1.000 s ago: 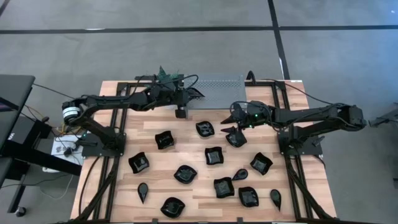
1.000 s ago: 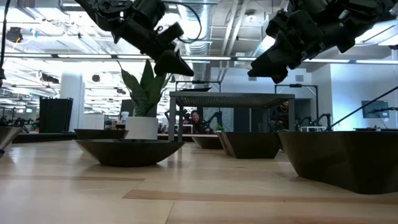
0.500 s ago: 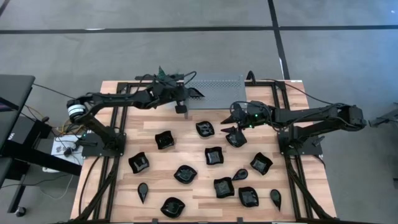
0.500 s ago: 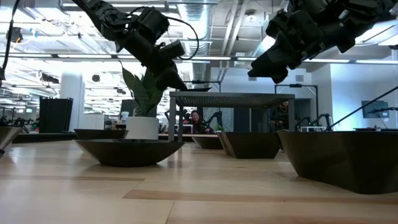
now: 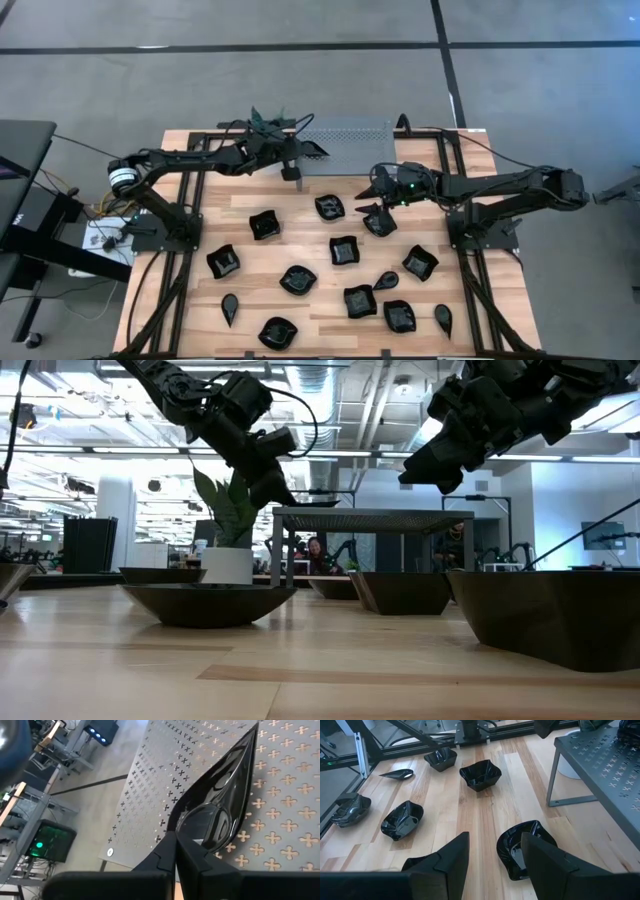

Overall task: Pick & Place Mini shaped plates
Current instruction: Stack the drop-shaped plate on top of the drop-shaped plate on the shelf, then stack the left drop-shaped plate on top of the drop-shaped plate on the shelf

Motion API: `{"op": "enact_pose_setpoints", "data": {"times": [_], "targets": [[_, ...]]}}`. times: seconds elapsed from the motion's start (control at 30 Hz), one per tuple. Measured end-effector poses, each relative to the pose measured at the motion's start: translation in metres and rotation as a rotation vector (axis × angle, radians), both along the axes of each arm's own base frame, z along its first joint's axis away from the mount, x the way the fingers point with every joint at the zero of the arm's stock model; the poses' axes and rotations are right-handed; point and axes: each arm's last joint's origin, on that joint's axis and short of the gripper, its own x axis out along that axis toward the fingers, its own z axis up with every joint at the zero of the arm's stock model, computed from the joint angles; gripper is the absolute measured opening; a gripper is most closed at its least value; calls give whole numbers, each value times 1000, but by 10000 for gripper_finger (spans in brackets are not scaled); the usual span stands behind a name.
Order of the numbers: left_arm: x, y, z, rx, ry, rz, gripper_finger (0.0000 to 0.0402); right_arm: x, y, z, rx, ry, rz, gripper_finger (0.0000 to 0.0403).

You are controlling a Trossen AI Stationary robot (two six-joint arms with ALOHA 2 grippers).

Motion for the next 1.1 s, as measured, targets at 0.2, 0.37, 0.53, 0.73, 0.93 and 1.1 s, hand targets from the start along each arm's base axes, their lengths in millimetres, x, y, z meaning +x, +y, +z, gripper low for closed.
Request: {"op": "enact_pose_setpoints", "data": {"times": [0.2, 0.37, 0.53, 0.73, 0.93, 1.1], "targets": [[-1, -1, -3, -14, 28, 1, 10, 0, 0, 0, 0, 0, 0, 175], [0, -3, -3, -8, 32, -11, 7, 0, 0, 0, 0, 0, 0, 175], [0, -8, 4, 19, 22, -34, 8, 0, 0, 0, 0, 0, 0, 175], [-3, -45, 38, 58, -91, -138, 12, 0, 0, 0, 0, 1, 0, 175], [-17, -105, 58, -78, -108, -352, 34, 0, 0, 0, 1, 2, 0, 175], [-36, -153, 54, -387, -26, -498, 69, 0, 0, -1, 2, 6, 0, 175]]}}
